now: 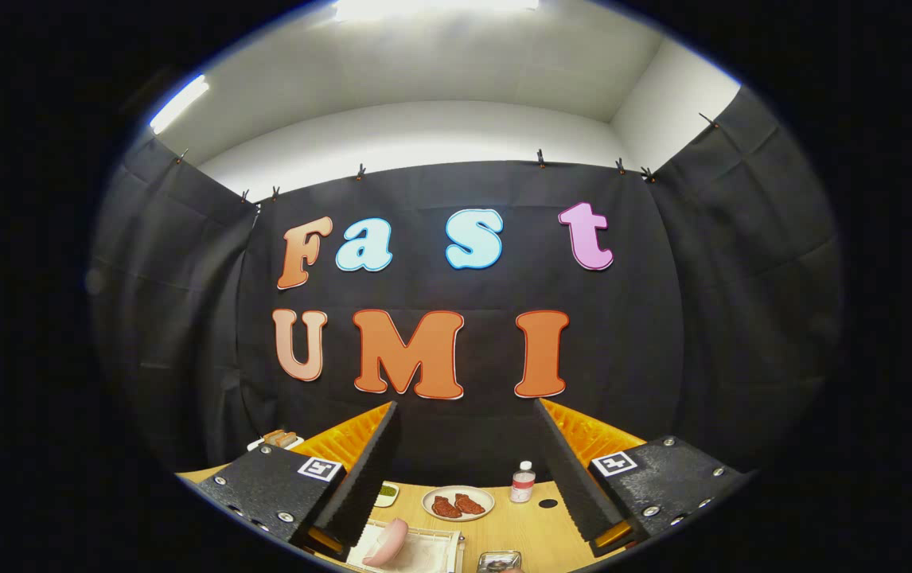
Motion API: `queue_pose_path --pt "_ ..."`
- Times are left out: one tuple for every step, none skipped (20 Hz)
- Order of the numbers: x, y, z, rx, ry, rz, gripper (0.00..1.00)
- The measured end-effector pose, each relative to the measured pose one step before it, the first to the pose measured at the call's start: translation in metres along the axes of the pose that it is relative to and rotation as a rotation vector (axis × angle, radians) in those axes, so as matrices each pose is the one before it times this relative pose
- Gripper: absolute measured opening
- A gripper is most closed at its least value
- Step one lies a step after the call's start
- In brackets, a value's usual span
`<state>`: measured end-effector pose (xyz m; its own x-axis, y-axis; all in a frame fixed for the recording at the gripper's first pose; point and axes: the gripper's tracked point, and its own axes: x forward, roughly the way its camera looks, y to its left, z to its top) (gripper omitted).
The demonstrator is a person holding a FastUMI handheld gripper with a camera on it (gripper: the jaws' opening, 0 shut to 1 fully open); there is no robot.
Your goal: Take the plate from the dish rack, then take the spoon from the basket and place it into the plate.
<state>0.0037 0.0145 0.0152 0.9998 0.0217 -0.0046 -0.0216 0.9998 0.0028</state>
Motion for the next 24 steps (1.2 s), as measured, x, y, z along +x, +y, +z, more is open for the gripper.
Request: queue_pose_path --pt "-0.00111 0.00183 0.00242 -0.00388 -0.00721 0.00248 0.98" --pt "-0.00058 0.00185 0.0006 -0.0006 0.00007 0.00241 0.98" --pt "0.00032 0.00198 -0.0015 0.00051 0.0063 0.00241 0.98" --pt "0.00119 0.00204 -0.00239 -0.00194 0.01003 0.00316 0.98" --pt "0.00028 0.00175 -0.00333 -0.00251 0.01067 0.00491 0.98" --pt "0.00035 0.00082 -0.0031 -0.00026 0.01398 0.00262 0.98" --pt "0.00096 0.00155 -0.00501 0.00091 0.02014 0.00451 0.98" --pt "0.00093 0.00219 -0.00682 0.00142 0.02301 0.00477 0.98" --pt "0.00197 0.00224 -0.00693 0.00196 0.02758 0.00505 0.98" --pt "0.0014 0.00208 -0.00886 0.00406 0.03237 0.00809 0.98" --pt "0.00272 0.00315 -0.00855 0.00582 0.03729 0.00912 0.98" --pt "0.0034 0.00336 -0.01054 0.00786 0.03985 0.00758 0.98" --pt "0.00203 0.00289 -0.00947 0.00673 0.04074 0.00845 0.98" --pt "0.00424 0.00407 -0.00924 0.00792 0.03378 0.00951 0.98" --pt "0.00482 0.00439 -0.0091 0.00796 0.03769 0.00913 0.98" --pt "0.00458 0.00306 -0.01191 0.0107 0.03779 0.01166 0.98" --pt "0.00554 0.00413 -0.01001 0.01313 0.04408 0.0134 0.99" --pt "0.00633 0.00575 -0.01402 0.01169 0.05092 0.01527 0.99" --pt "0.00679 0.00406 -0.01196 0.00798 0.05121 0.01205 0.99" --pt "0.00631 0.00379 -0.01391 -0.00065 0.05993 0.00902 0.98" --pt "0.00691 0.00292 -0.01038 -0.00463 0.05416 0.00508 0.99" --pt "0.00941 0.00178 -0.01241 -0.00581 0.05928 -0.00268 0.99" --pt "0.00906 0.00202 -0.00833 -0.00587 0.04949 0.00186 0.98" --pt "0.00703 0.00272 -0.00699 -0.00544 0.0466 0.00181 0.98"
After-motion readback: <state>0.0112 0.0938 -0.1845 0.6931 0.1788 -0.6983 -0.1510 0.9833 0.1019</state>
